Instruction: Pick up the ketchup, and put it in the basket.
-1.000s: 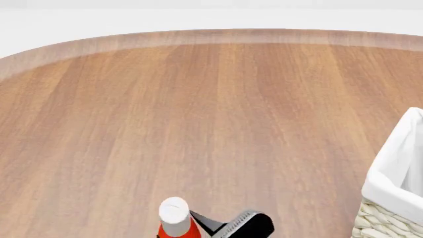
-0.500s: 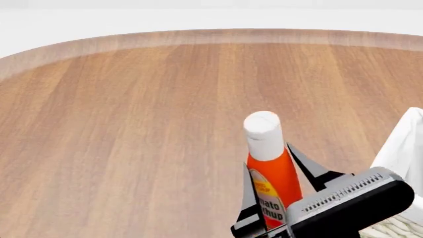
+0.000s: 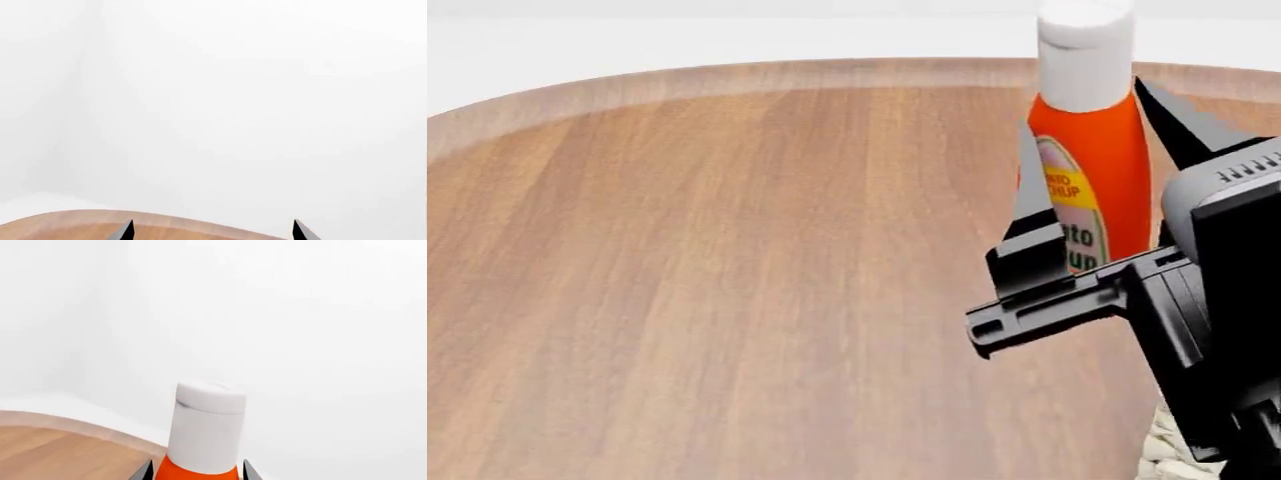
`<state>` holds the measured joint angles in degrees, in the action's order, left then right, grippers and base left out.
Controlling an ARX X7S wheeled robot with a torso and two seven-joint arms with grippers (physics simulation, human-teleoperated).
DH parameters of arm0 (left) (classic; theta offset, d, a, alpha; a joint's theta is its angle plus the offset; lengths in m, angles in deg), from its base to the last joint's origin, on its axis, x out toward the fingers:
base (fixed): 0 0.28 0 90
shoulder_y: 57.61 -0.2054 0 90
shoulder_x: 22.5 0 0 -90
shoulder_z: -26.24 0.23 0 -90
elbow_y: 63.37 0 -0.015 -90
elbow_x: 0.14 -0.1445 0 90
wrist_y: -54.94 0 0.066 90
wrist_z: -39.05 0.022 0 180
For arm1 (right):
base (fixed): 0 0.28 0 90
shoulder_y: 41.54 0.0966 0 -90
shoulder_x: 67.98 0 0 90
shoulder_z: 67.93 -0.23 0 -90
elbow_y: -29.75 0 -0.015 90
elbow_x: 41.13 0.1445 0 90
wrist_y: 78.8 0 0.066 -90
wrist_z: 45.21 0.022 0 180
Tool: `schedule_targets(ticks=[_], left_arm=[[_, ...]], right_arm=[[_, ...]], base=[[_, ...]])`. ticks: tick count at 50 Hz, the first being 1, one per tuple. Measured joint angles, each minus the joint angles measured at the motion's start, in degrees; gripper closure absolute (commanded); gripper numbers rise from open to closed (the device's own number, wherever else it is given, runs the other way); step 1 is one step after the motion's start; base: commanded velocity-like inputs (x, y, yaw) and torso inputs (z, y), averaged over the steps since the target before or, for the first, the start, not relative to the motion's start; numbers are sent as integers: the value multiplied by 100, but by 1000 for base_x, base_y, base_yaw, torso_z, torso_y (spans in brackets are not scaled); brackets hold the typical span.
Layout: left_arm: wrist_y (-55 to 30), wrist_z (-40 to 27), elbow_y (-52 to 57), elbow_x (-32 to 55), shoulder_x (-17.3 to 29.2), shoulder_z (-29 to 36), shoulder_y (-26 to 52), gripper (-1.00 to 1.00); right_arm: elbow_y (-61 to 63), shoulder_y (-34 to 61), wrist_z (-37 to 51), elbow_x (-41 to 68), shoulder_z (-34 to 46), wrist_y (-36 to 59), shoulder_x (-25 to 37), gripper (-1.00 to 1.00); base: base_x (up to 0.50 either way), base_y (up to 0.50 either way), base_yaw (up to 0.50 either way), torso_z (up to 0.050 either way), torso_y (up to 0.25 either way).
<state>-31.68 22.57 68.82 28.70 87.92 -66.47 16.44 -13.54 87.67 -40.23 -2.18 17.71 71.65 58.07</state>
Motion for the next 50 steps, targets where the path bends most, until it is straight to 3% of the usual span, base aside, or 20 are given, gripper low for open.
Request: schedule_targets(ticks=[9, 19, 50], left_arm=[[24, -26, 55, -37, 3, 22, -12, -100], [46, -31, 70, -69, 6, 73, -3, -100], [38, -11, 39, -169, 29, 313, 35, -100]], right_arm=[[-335, 1195, 149, 440, -173, 830, 97, 100], [-1022, 1924, 170, 436, -182, 1126, 305, 100], [-3363, 2126, 95, -200, -287, 662, 528, 100]], base=[[0, 0, 0, 0, 0], [0, 0, 0, 0, 0], [0, 0, 0, 0, 0]])
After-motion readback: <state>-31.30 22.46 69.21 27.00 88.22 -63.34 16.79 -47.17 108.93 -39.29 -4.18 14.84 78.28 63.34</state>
